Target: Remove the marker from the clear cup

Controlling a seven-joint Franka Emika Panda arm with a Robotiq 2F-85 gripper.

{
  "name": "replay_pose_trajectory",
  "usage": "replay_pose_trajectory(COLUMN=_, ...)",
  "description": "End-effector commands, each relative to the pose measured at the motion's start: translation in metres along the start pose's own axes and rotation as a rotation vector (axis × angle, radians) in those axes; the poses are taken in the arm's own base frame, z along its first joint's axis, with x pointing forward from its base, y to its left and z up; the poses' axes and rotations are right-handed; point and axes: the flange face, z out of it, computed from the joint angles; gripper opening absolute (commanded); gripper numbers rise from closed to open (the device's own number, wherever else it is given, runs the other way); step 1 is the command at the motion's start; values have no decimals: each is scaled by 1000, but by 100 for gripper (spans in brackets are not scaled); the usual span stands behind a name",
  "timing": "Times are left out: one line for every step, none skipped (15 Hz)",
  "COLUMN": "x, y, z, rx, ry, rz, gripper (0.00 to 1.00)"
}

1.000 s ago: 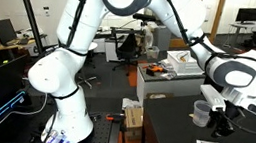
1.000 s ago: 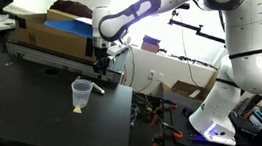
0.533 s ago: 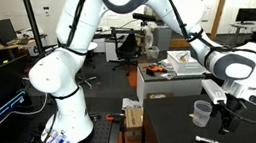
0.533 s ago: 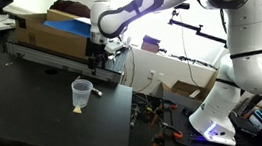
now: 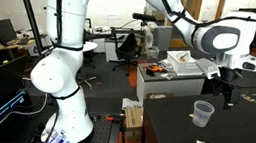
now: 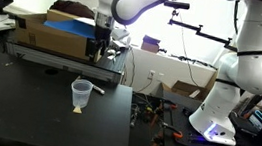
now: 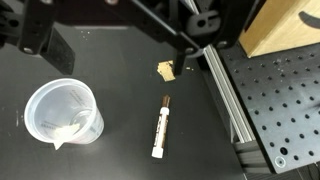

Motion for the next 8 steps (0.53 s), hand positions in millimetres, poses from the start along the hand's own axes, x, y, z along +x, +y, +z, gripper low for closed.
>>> replay_pose_trajectory(x=-28, y=-8, z=-37, rx=31, ry=41, rz=-55, gripper=100)
replay_pose_trajectory(x=-34, y=-13, z=-45, rx=57, ry=41, rz=-94, gripper=100)
replay_pose_trajectory(x=-39, y=-19, z=-52, rx=84, ry=44, rz=-139, gripper=100)
replay_pose_trajectory(x=-44, y=-23, z=-57, rx=107, ry=45, rz=-177, gripper=100)
replay_pose_trajectory(x=-49, y=-27, z=-60, rx=133, ry=47, rz=-221, gripper=100)
replay_pose_trajectory(x=-31, y=-27, z=-49, rx=96, ry=41, rz=-160, gripper=100)
replay_pose_trajectory(x=-36, y=-31, z=-53, rx=112, ry=44, rz=-187, gripper=100)
replay_pose_trajectory(x=-40, y=-32, z=-55, rx=117, ry=45, rz=-200, gripper=100)
